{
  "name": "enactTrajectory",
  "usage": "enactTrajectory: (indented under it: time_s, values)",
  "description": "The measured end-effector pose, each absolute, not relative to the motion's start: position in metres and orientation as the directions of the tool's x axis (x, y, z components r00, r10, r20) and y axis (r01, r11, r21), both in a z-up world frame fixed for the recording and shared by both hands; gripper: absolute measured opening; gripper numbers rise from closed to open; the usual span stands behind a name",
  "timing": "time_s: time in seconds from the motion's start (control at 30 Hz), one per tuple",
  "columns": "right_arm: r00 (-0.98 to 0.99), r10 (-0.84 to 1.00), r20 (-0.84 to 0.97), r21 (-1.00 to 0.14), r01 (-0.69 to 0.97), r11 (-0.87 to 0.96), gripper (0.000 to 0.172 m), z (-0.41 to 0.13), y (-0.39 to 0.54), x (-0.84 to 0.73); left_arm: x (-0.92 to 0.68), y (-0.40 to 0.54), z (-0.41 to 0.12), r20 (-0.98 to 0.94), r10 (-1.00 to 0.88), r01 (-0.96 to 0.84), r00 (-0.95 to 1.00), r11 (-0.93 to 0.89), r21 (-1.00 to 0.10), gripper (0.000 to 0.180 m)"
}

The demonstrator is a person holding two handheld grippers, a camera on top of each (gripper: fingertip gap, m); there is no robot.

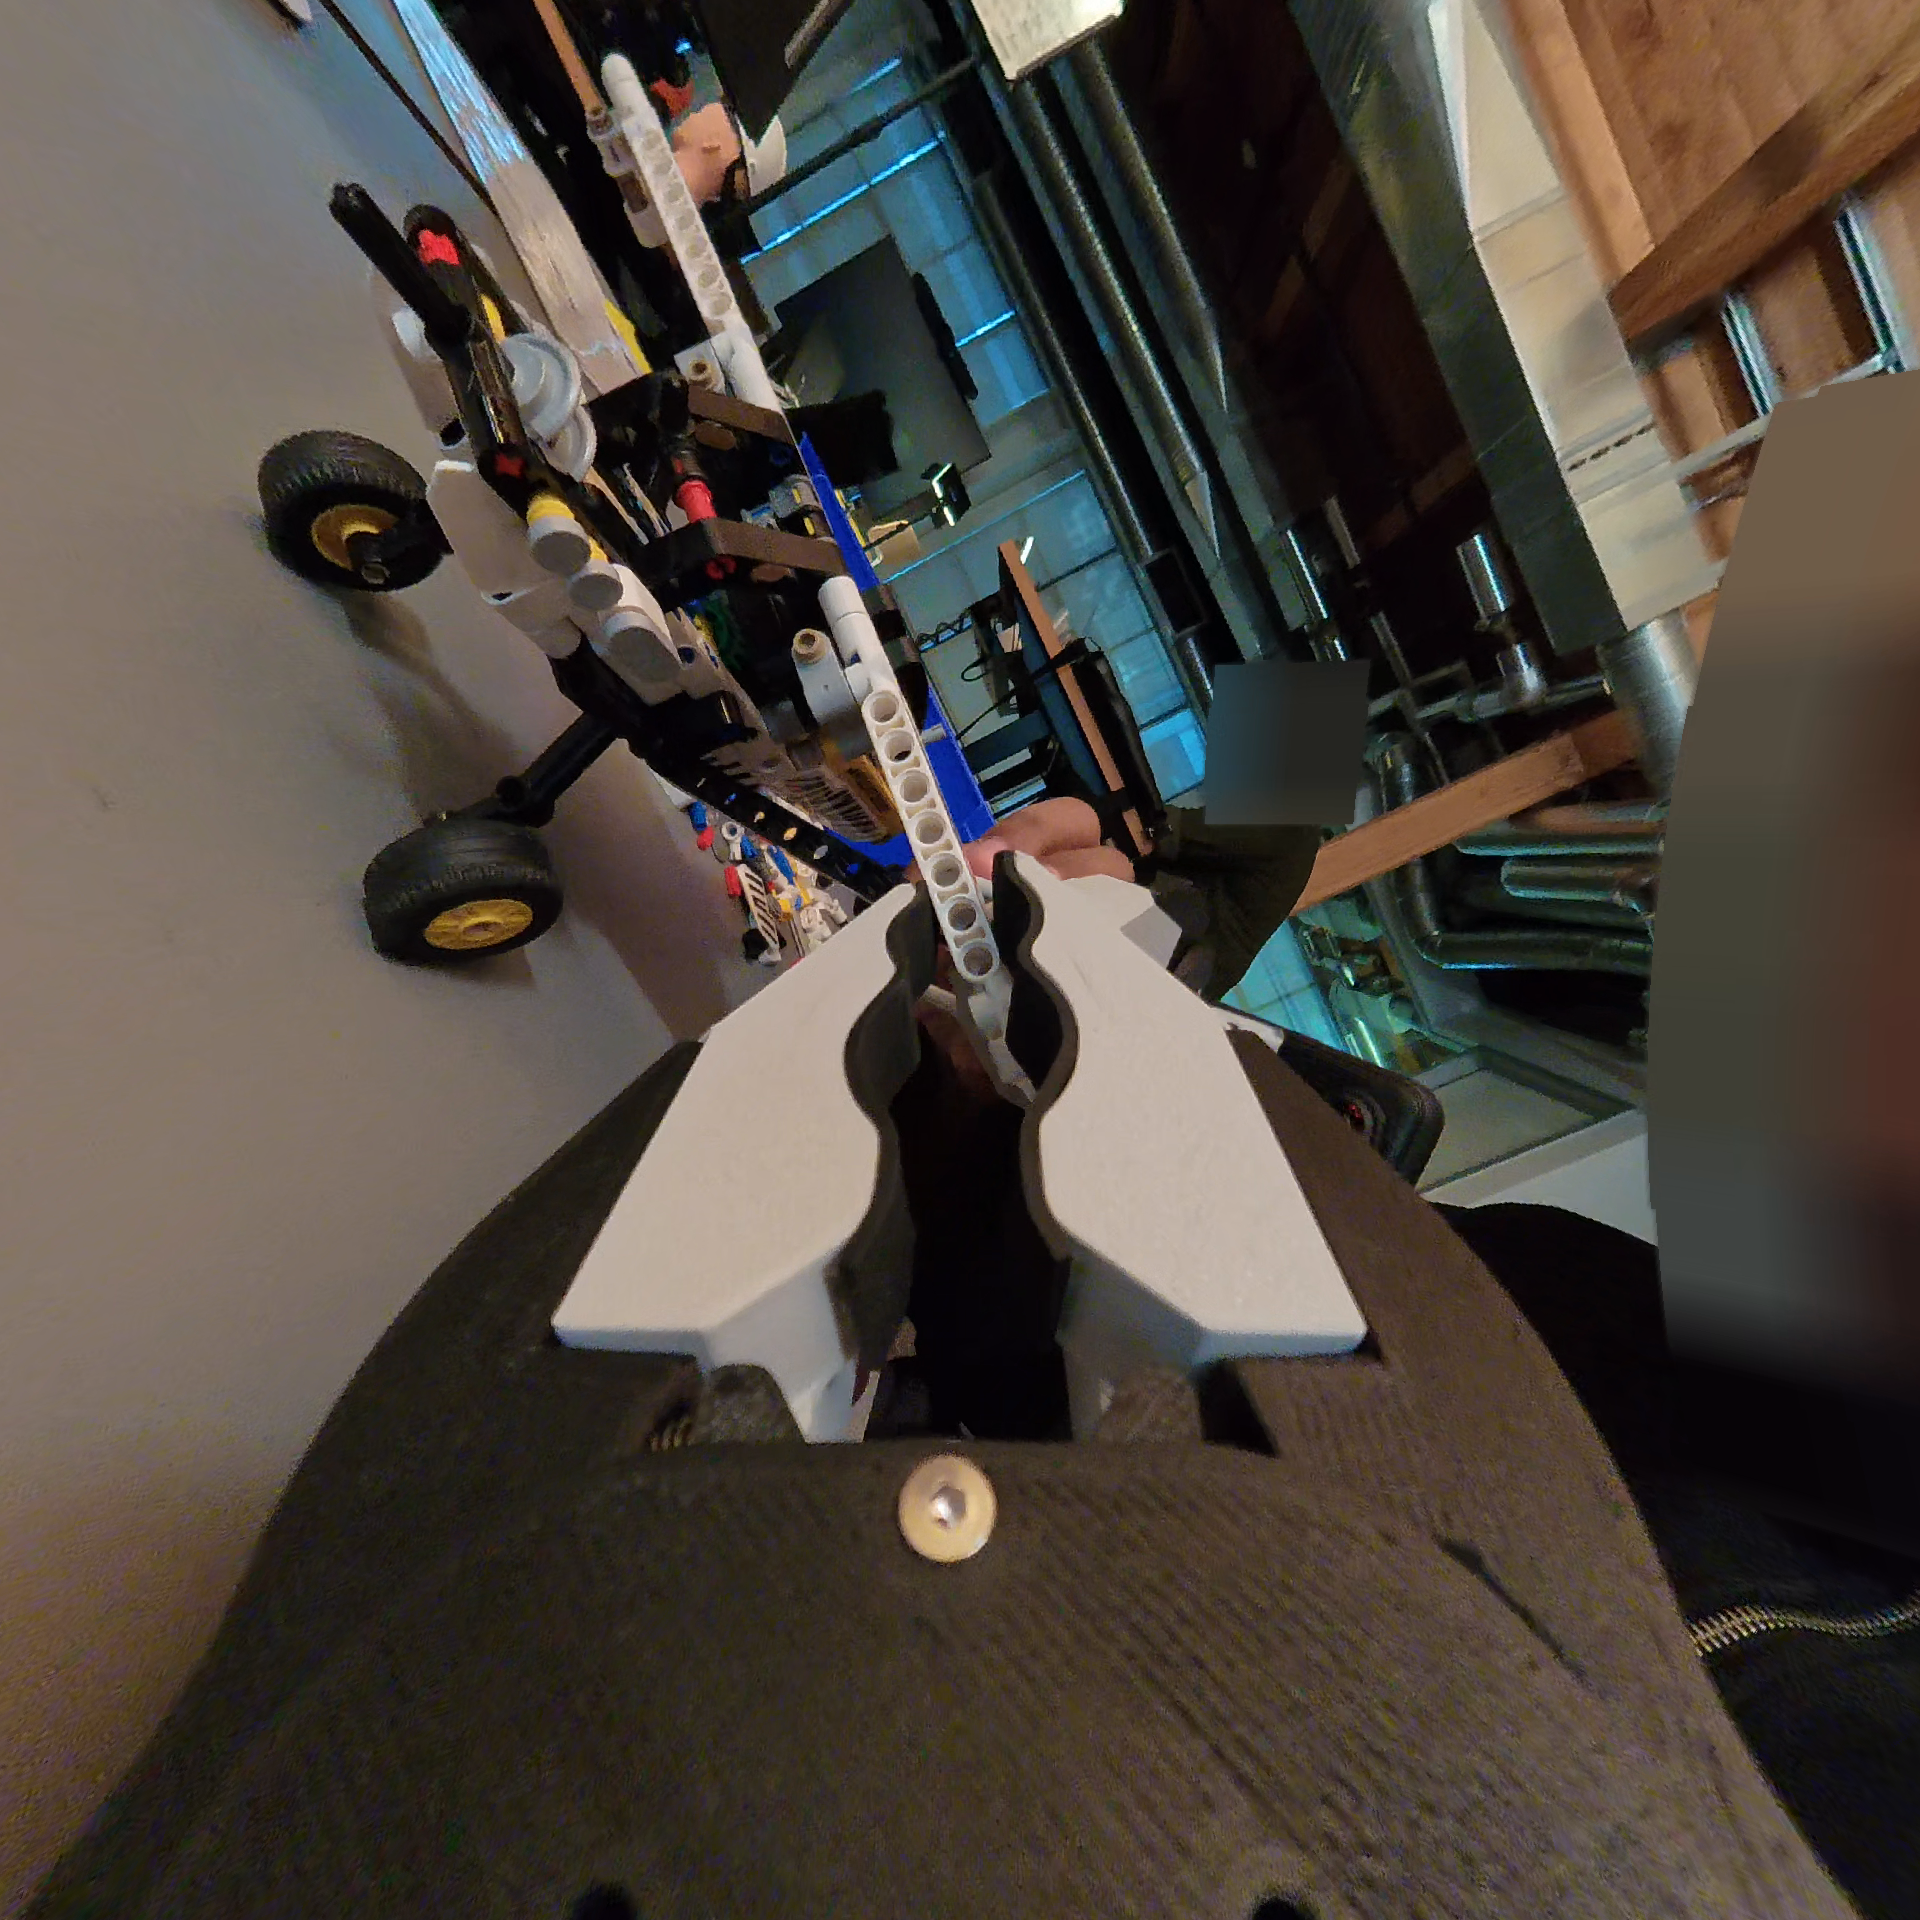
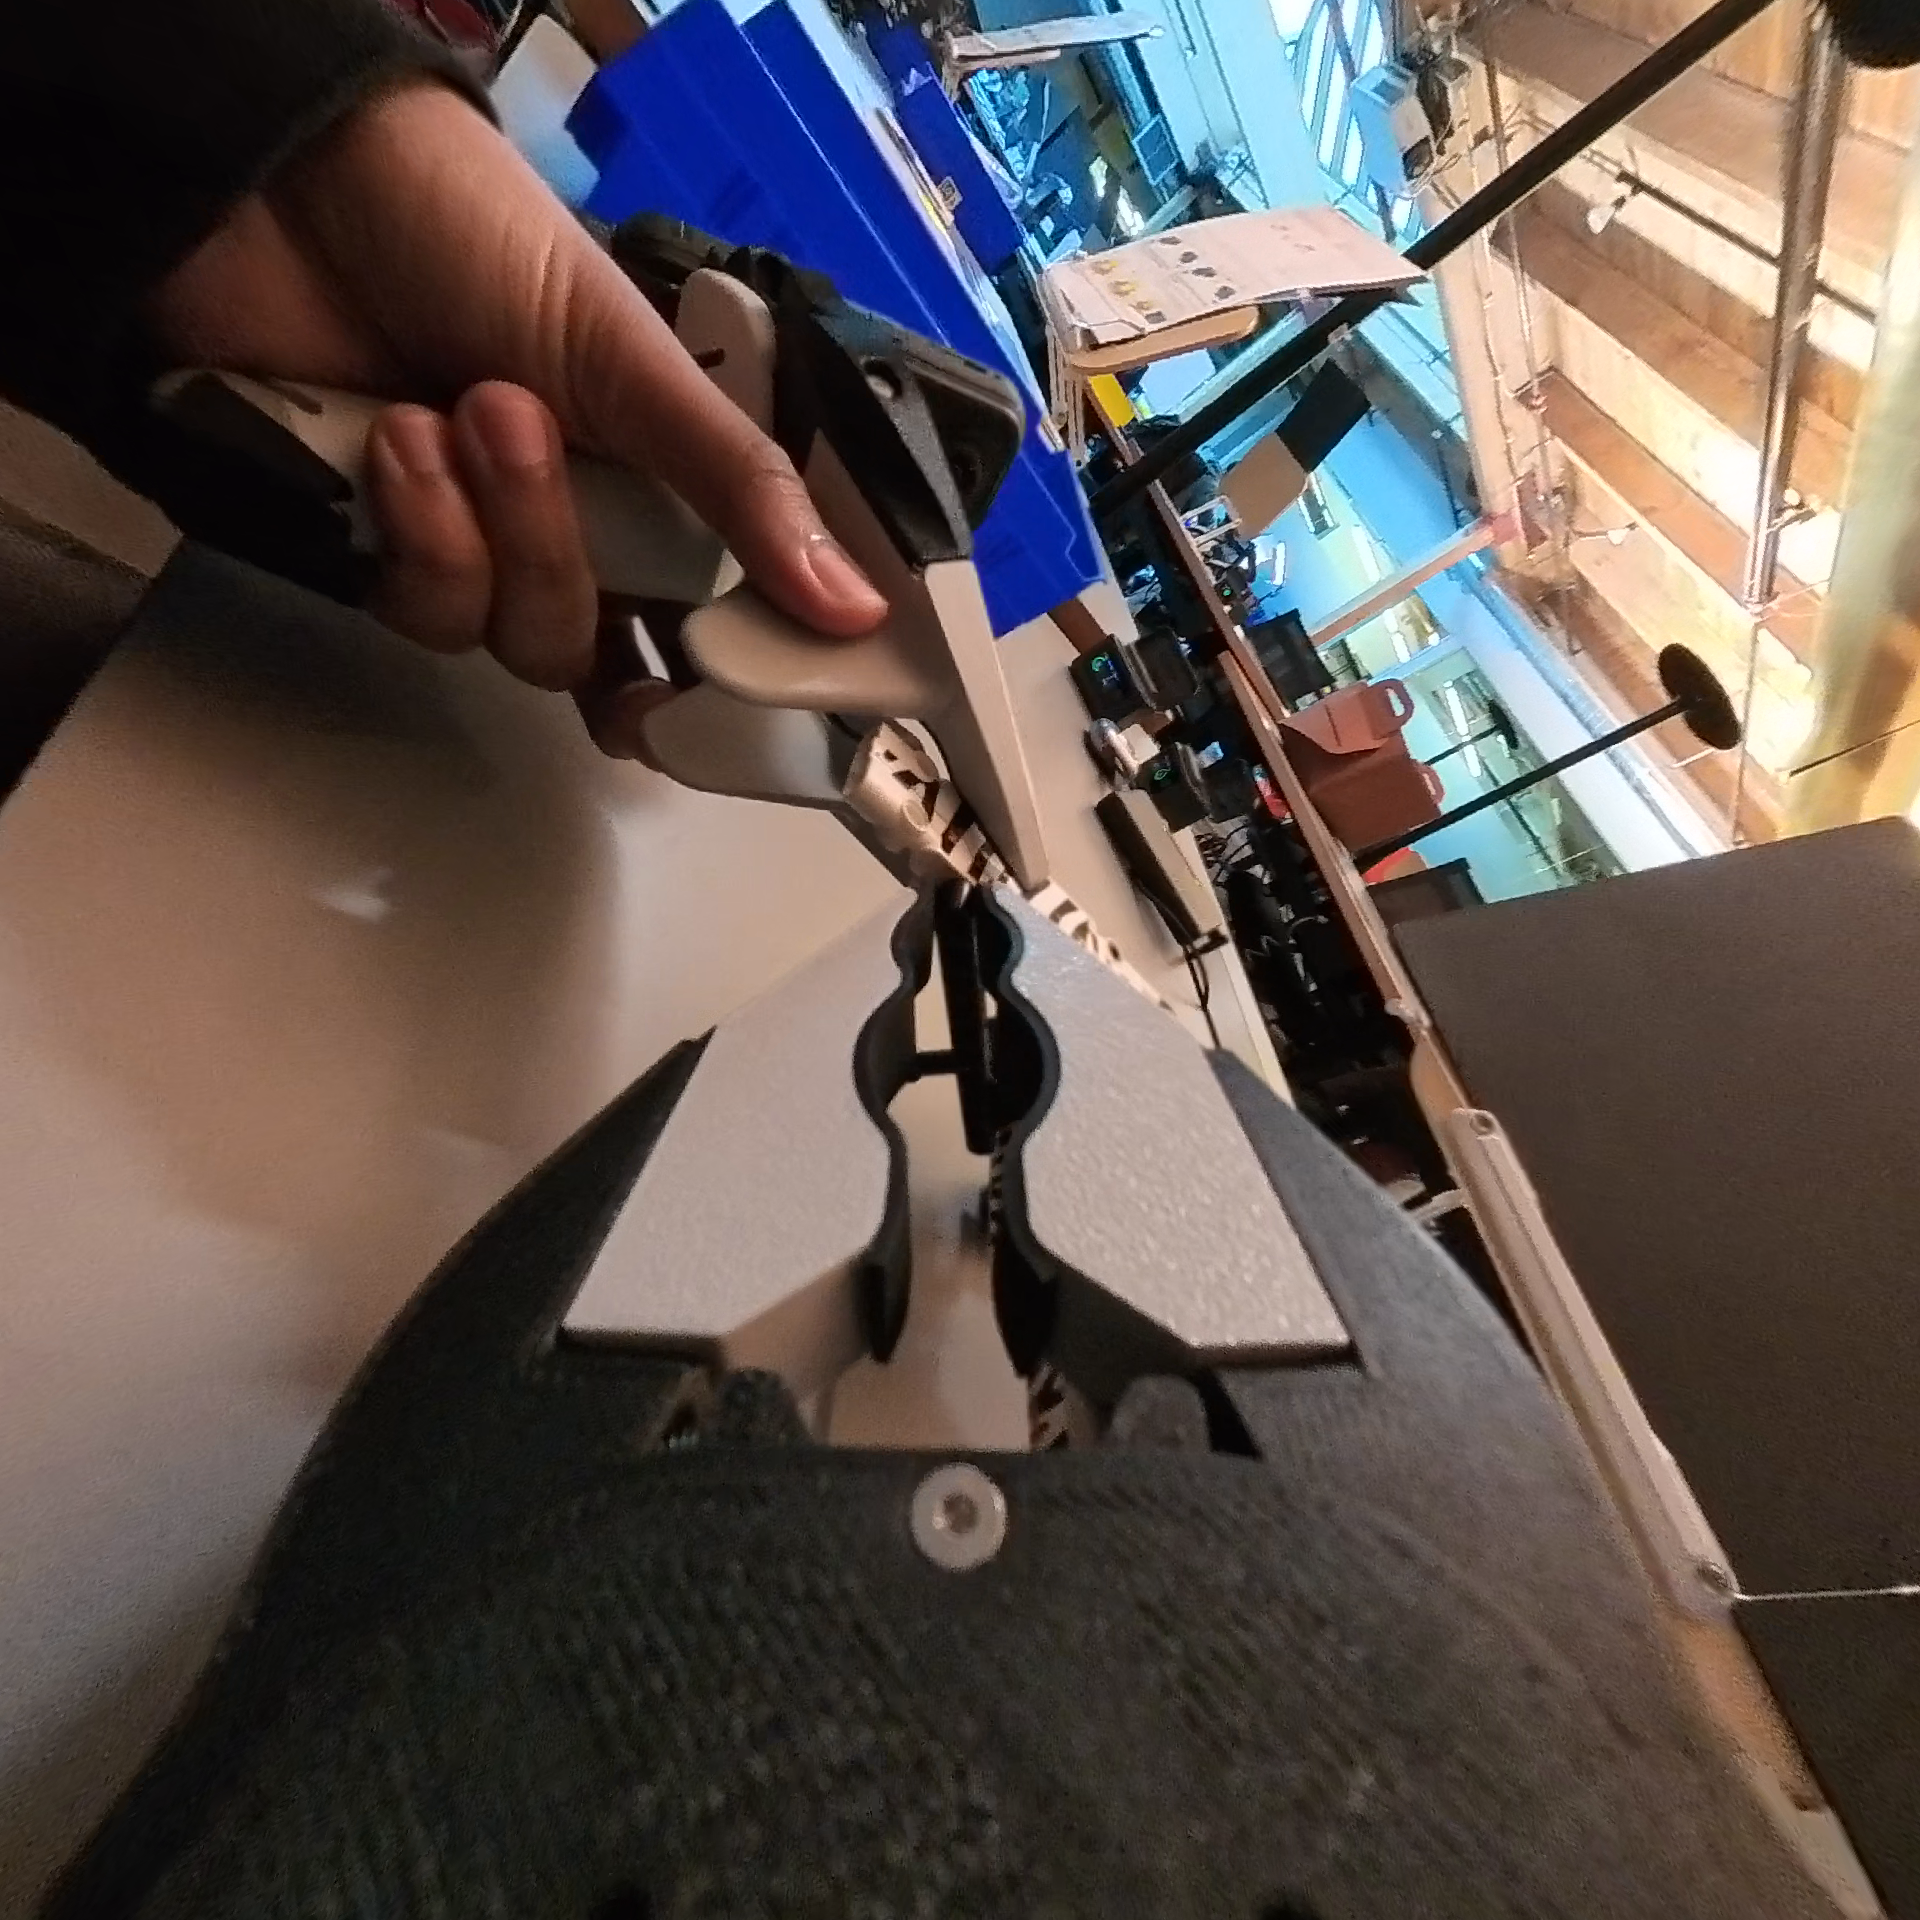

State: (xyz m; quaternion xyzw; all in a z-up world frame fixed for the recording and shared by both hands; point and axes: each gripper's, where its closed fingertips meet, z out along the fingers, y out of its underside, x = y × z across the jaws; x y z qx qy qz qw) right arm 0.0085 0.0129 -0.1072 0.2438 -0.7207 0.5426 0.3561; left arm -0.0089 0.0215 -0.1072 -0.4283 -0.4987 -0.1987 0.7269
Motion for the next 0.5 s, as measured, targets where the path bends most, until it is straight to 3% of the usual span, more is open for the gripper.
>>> enactTrajectory:
  time_s: [0.17, 0.27, 0.4, 0.5]
  values:
    - [-0.658, 0.063, 0.75, -0.645, -0.707, 0.291, 0.005, -0.107, 0.012, 0.006, -0.012, 0.019, -0.107, 0.895, 0.127, 0.711, 0.428, 0.564, -0.42, 0.008]
    - [-0.708, 0.064, 0.703, -0.694, -0.664, 0.279, 0.004, -0.107, 0.013, 0.005, -0.012, 0.019, -0.107, 0.913, 0.042, 0.735, 0.405, 0.579, -0.353, 0.007]
    - [-0.74, 0.075, 0.669, -0.728, -0.63, 0.27, 0.004, -0.106, 0.018, 0.004, -0.013, 0.022, -0.108, 0.907, 0.077, 0.727, 0.414, 0.572, -0.38, 0.006]
    - [-0.797, 0.096, 0.597, -0.786, -0.557, 0.268, 0.005, -0.108, 0.038, -0.005, -0.026, -0.019, -0.107, 0.908, 0.109, 0.628, 0.404, 0.688, -0.362, 0.006]
